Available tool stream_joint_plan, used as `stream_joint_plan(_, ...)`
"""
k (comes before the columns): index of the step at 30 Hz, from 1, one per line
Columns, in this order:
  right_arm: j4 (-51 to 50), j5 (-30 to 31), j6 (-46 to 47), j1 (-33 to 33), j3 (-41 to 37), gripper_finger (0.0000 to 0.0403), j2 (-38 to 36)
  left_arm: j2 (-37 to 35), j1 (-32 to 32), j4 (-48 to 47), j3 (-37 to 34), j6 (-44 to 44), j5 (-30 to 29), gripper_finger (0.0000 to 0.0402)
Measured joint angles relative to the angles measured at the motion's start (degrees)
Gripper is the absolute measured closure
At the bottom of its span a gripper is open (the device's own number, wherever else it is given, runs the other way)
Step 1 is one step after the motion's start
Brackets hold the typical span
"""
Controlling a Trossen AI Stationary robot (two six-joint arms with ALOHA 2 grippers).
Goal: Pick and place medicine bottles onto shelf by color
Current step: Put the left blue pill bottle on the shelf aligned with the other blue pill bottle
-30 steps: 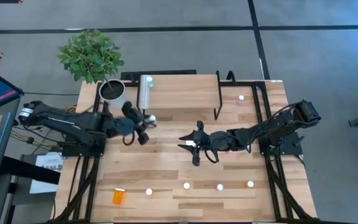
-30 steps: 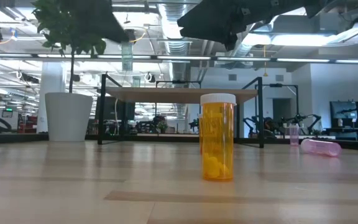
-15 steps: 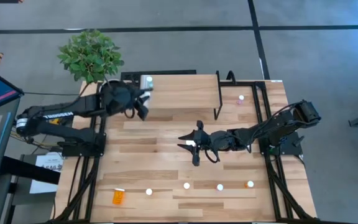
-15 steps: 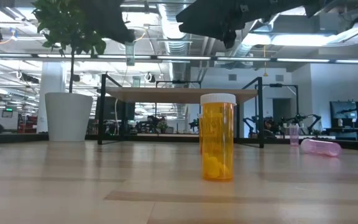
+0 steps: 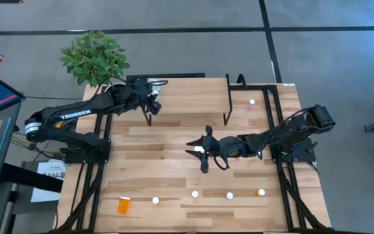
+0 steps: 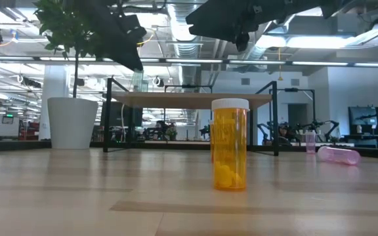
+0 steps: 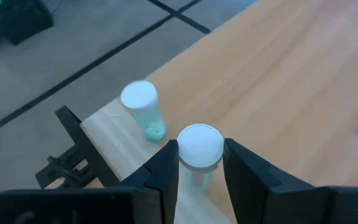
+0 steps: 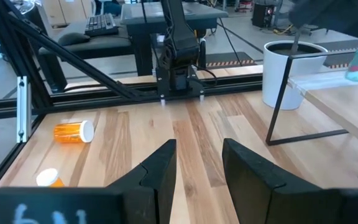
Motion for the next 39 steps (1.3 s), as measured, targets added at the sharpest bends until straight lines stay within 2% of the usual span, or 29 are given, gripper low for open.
stream_joint_plan(12, -0.6, 0.0, 0.0, 0.0, 0.0, 0.0248, 0.0, 4.0, 2.1, 3.8, 0.0, 0.4, 2.4, 0.0305)
stream_joint_plan(39, -1.1, 0.0, 0.4, 0.0, 0.0, 0.0248, 0.0, 2.5, 2.1, 1.1, 0.0, 0.6, 2.0, 0.0305)
